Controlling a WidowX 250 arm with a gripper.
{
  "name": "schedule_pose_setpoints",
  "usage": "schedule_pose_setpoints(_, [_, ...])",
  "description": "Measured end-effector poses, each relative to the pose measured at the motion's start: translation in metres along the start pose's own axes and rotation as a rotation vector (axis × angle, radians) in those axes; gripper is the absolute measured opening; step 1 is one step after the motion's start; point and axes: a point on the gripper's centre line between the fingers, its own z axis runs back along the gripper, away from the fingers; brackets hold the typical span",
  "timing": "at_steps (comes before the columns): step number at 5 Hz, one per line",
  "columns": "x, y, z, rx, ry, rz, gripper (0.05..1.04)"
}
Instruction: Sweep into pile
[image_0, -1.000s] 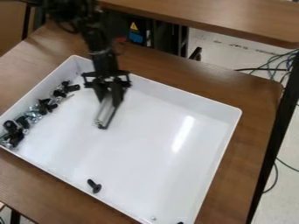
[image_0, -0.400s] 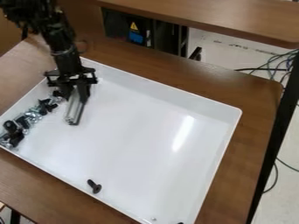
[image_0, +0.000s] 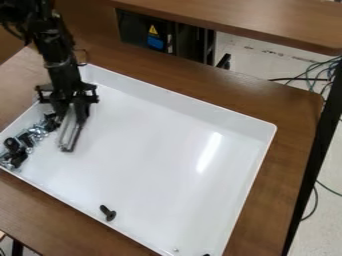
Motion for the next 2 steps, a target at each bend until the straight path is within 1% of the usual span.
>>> schedule_pose_setpoints(1, [-0.009, -0.027, 0.015, 0.036, -0.046, -0.097, 0.353])
schedule_pose_setpoints(2, [-0.021, -0.047, 0.015, 0.069, -0.05, -0.147, 0.353])
